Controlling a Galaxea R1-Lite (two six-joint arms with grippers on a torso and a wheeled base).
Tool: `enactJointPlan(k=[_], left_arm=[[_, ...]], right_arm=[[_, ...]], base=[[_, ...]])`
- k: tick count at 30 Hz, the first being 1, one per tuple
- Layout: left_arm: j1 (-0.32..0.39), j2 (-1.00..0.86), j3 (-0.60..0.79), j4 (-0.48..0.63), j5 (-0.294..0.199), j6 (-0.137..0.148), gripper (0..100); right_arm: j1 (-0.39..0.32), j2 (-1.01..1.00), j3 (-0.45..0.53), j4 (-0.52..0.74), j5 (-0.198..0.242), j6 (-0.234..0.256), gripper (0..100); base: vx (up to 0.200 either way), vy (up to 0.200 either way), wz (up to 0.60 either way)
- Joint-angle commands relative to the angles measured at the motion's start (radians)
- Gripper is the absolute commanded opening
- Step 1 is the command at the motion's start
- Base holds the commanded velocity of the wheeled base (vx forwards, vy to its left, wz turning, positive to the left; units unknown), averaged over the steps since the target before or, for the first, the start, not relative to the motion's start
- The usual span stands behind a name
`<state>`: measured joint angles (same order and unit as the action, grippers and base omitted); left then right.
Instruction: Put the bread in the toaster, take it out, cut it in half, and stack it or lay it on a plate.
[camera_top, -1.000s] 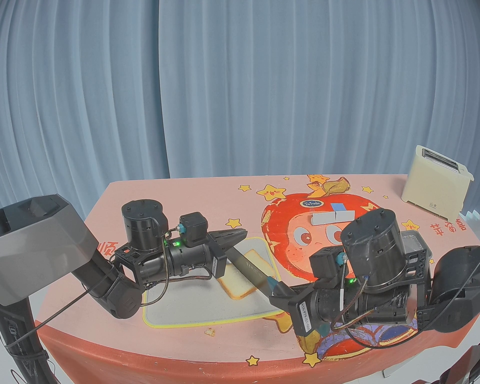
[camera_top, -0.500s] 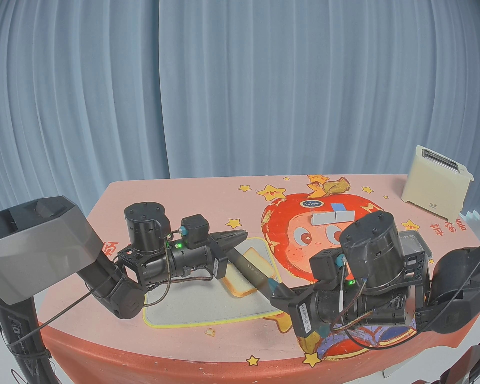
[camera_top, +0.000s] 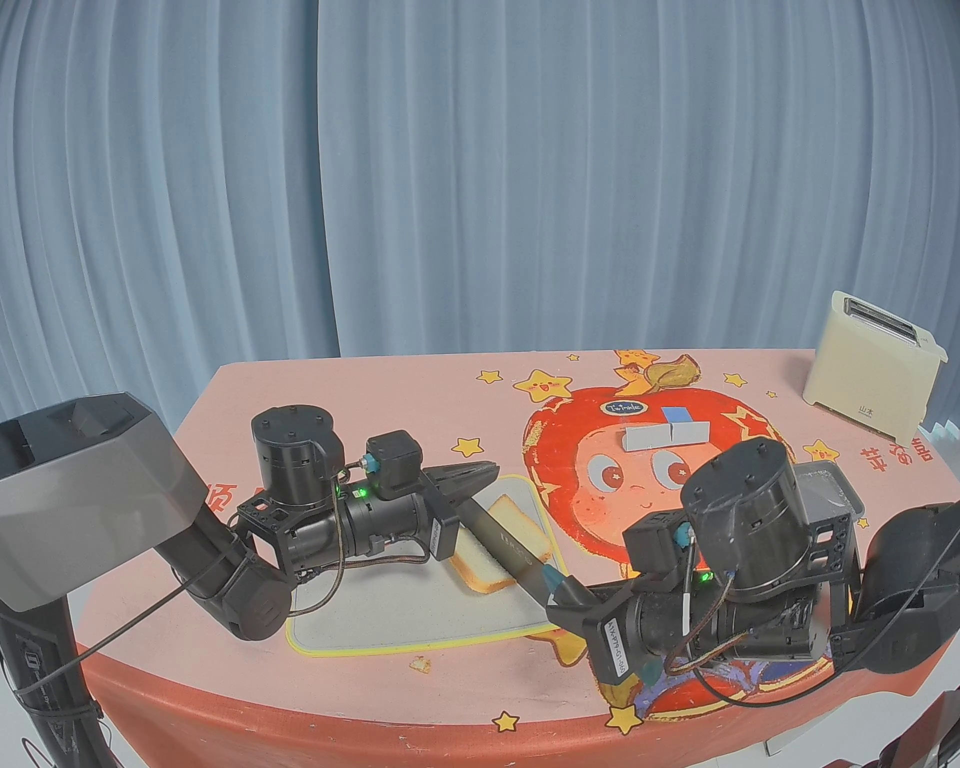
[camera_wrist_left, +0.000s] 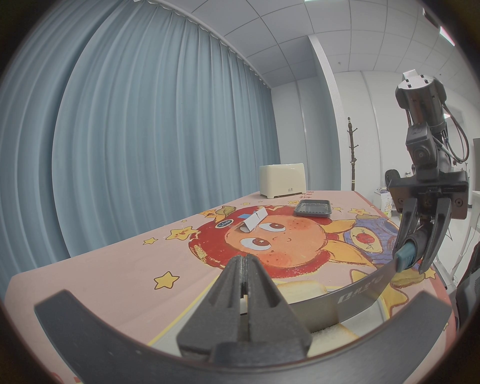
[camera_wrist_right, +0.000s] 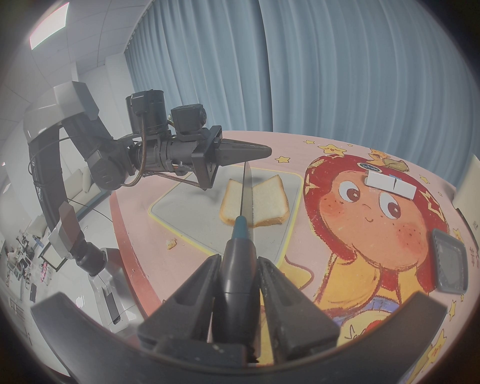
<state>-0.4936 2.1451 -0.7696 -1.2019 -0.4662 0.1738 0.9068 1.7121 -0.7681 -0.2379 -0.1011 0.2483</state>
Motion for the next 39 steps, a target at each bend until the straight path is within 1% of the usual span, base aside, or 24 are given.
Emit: enactJointPlan(k=[1,4,13,21,26,32,39], left_arm=[[-0.006,0.004,0.001,-0.004,-0.002,0.0,0],[-0.006,-0.001,-0.002,-0.024,-0.002,-0.002,0],[-0.017,-0.011,0.001,-0.028,-0.002,-0.002,0],[-0.017,-0.08,0.019,-0.028,-0.002,-0.002,0],[-0.019,-0.082,0.03,-0.03,-0.002,0.0,0],[-0.045,-0.077,0.053,-0.028,-0.002,-0.002,0],[-0.042,-0.065,0.061,-0.019,-0.002,-0.002,0]], right_arm=[[0.001,0.001,0.001,0.002,0.0,0.0,0],[0.001,0.003,0.001,0.003,0.0,-0.001,0],[0.001,0.003,-0.01,0.0,-0.002,-0.001,0],[0.0,0.001,-0.01,0.0,-0.002,-0.001,0],[0.001,0.004,-0.014,0.0,-0.002,-0.001,0],[0.0,0.003,-0.023,0.0,-0.002,-0.001,0],[0.0,0.003,-0.031,0.0,-0.005,-0.003,0]], base=[[0.0,0.0,0.0],[0.0,0.0,0.0],[0.0,0.0,0.0],[0.0,0.0,0.0],[0.0,0.0,0.0],[0.0,0.0,0.0],[0.0,0.0,0.0]])
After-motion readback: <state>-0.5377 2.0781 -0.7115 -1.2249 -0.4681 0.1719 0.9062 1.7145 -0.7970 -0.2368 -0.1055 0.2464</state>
